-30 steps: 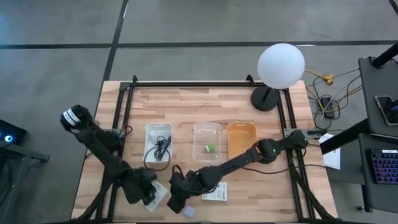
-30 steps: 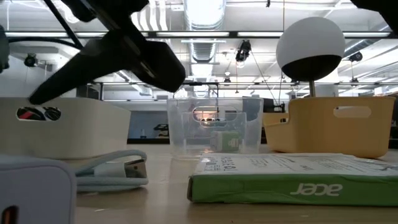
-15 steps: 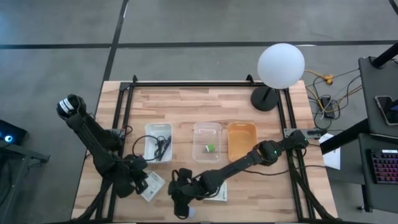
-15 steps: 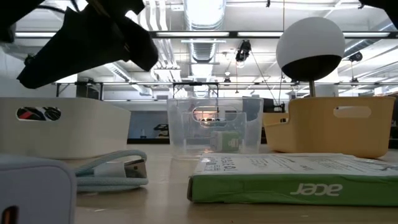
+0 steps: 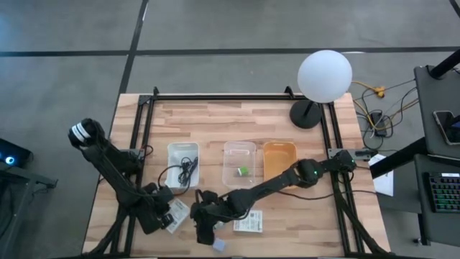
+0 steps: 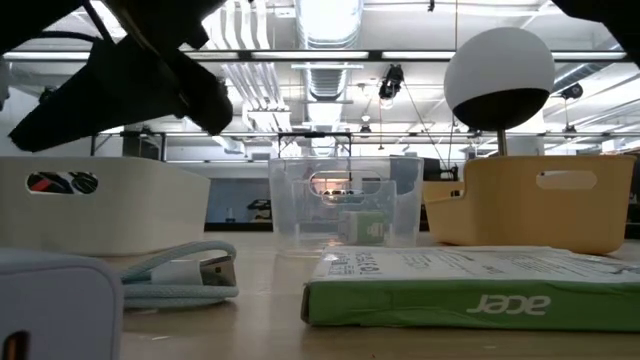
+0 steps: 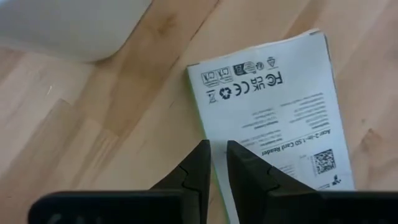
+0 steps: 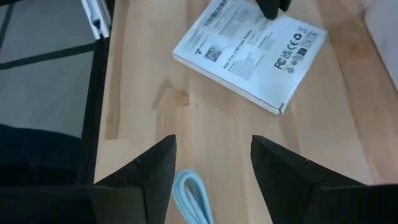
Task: Pick and place items into bin
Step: Put the left card reader box into the yellow bin
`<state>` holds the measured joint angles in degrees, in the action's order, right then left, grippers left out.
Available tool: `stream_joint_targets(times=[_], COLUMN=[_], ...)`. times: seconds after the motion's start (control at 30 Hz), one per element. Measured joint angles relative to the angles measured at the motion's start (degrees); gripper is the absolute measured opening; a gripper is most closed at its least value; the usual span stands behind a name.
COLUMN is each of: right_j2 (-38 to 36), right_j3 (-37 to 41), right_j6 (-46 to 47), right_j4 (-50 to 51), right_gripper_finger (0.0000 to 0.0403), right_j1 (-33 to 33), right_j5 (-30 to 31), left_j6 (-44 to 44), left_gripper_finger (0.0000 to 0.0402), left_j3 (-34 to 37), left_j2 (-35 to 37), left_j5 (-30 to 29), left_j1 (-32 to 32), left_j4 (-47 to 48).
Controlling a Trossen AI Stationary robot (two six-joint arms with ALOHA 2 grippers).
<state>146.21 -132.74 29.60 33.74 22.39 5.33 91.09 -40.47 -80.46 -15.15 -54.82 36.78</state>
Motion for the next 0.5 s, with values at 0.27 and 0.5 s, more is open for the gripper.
stream_joint_targets(times=[0.27, 0.5], right_j2=[0.44, 0.51], right_j3=[0.88, 2.46], right_j6=[-0.15, -4.47], right_j4=[-4.76, -6.06], right_gripper_finger=[0.0194, 0.0194], right_j1=[-0.07, -0.07], right_j5=[-1.2, 0.0], left_j6=[0.07, 1.28], left_gripper_finger=[0.0037, 0.0038], left_j3=[0.45, 2.92], left_j2=[-2.12, -1.12], left_j5=[0.56, 1.09], left_j1=[-0.28, -0.48], left_j4=[-0.8, -2.71])
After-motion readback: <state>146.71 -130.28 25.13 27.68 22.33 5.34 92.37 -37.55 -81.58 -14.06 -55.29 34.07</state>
